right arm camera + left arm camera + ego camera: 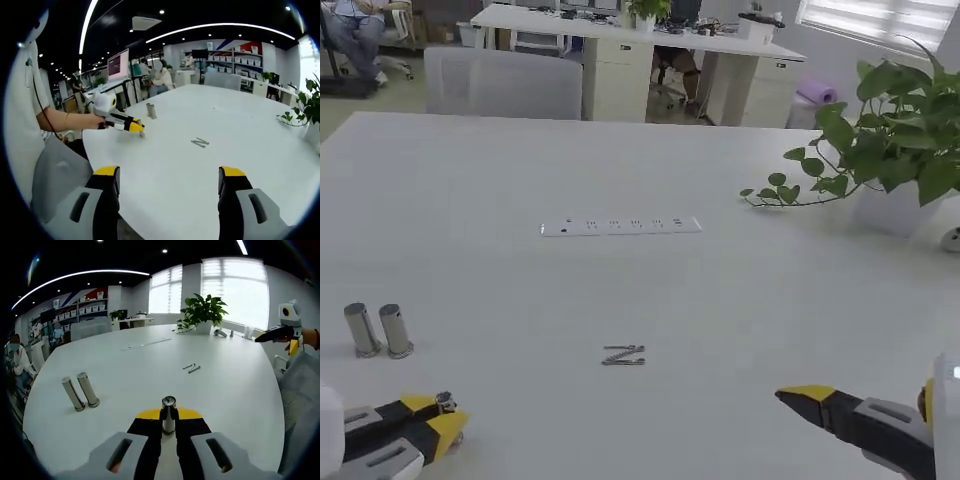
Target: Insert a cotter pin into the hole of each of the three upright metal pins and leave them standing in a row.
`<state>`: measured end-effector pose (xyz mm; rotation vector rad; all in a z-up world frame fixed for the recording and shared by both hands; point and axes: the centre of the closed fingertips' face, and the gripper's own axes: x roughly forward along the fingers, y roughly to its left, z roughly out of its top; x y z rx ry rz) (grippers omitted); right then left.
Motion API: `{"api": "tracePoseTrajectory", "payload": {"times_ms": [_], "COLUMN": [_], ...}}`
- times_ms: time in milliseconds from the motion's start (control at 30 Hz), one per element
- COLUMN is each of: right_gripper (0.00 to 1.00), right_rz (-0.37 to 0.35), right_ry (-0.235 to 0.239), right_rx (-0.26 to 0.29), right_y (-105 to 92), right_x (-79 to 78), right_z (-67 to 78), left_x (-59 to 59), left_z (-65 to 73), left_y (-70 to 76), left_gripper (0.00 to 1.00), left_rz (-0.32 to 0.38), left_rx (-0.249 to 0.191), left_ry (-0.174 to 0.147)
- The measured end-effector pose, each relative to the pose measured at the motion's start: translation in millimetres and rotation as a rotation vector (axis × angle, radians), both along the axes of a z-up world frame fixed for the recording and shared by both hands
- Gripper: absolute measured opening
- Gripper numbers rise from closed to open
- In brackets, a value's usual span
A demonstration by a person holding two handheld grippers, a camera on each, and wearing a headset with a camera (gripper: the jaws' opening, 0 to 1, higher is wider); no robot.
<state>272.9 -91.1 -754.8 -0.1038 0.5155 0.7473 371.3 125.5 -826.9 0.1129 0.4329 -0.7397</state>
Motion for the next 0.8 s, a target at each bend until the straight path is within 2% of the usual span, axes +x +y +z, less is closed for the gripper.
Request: {"api": "tracePoseTrajectory", "payload": {"times_ms": [67,167,367,433,633,800], "right_gripper": [0.82,0.82,0.81,0.81,0.81,0.81], "right_rz": [0.001,0.001,0.003,0.006,0.011,0.023], "right_ry": [-0.001,-0.004,-0.013,-0.017,-0.029,-0.035], "right_rx": [-0.001,0.000,0.009,0.011,0.023,0.030], "right_y": [0.0,0.2,2.1,2.7,5.2,7.9], "right_x": [-1.1,-2.3,-4.2,-4.6,-4.8,-6.4], "right_z": [-0.4,-0.2,0.8,0.7,2.0,2.2], "left_x": [-2.3,-4.3,-7.0,-7.4,-7.3,-5.6], "left_z": [1.0,2.6,6.7,8.0,11.7,8.6], "left_y": [-1.9,-3.3,-0.1,1.6,5.9,7.8], "left_gripper": [0.07,0.07,0.07,0.07,0.07,0.07], "left_rz": [0.005,0.023,0.093,0.134,0.203,0.219], "left_rx": [0.007,-0.006,-0.009,-0.029,-0.035,-0.016], "left_ry": [-0.011,-0.011,-0.021,-0.012,-0.020,-0.025]}}
